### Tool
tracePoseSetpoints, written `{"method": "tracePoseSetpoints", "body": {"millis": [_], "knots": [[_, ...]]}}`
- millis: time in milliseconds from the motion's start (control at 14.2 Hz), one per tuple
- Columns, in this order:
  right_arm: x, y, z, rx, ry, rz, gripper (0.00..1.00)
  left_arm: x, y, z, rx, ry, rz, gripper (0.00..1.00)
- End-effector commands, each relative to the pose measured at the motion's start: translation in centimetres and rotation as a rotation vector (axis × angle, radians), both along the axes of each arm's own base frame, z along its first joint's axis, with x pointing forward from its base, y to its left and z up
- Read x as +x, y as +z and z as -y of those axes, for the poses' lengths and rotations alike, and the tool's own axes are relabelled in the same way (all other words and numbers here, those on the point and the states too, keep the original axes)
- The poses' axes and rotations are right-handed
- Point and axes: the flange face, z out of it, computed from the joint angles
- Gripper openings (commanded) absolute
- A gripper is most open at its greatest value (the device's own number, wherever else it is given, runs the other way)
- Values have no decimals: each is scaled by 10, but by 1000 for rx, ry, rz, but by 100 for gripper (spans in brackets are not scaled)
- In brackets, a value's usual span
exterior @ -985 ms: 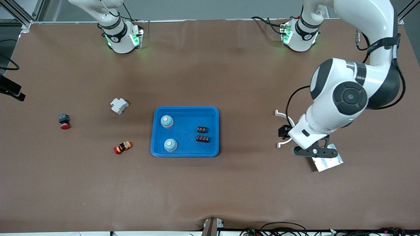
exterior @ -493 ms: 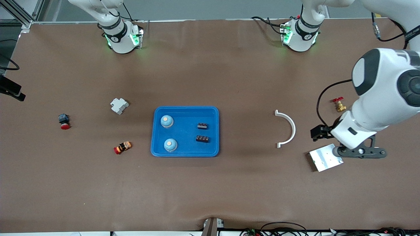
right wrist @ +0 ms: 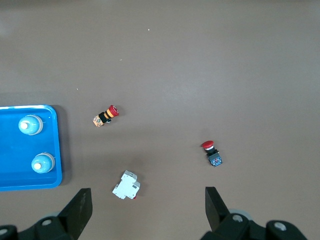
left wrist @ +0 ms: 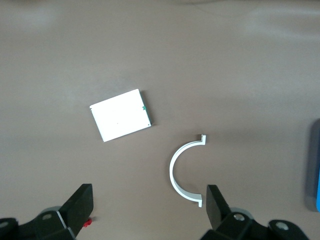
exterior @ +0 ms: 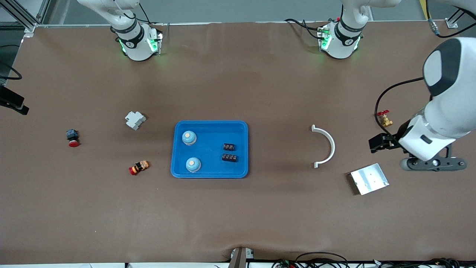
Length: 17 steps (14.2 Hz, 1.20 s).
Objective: Place electrolytic capacitor and blue bell in tray
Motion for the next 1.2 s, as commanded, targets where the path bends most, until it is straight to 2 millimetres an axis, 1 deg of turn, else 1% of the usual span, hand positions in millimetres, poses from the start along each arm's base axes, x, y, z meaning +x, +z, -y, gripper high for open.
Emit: {"method": "tracePoseSetpoints", "body": {"millis": [0,141,211,352,563,633,985,1126], "knots": [[0,2,-1,3,-11,1,100,-12,12,-16,-1,10,-12,100],[0,2,-1,3,-11,4,100,-13,16,-30,-5,18,-13,100],[0,2,-1,3,-11,4,100,-15,22,-37,-13,24,-8,100],[0,2,-1,3,-10,2,100,-21,31,-35,-28,13,-11,100],[0,2,-1,4,-11,4,100,-37,53,-29,-27,-41,-16,100],[0,2,-1,4,-9,2,100,-43,57,-26,-25,-49,-31,100],[0,2,-1,3,-10,2,100,-51,56,0,4,-94,-58,100],[0,2,-1,3,-10,2,100,-52,57,4,9,-93,-61,100]]}}
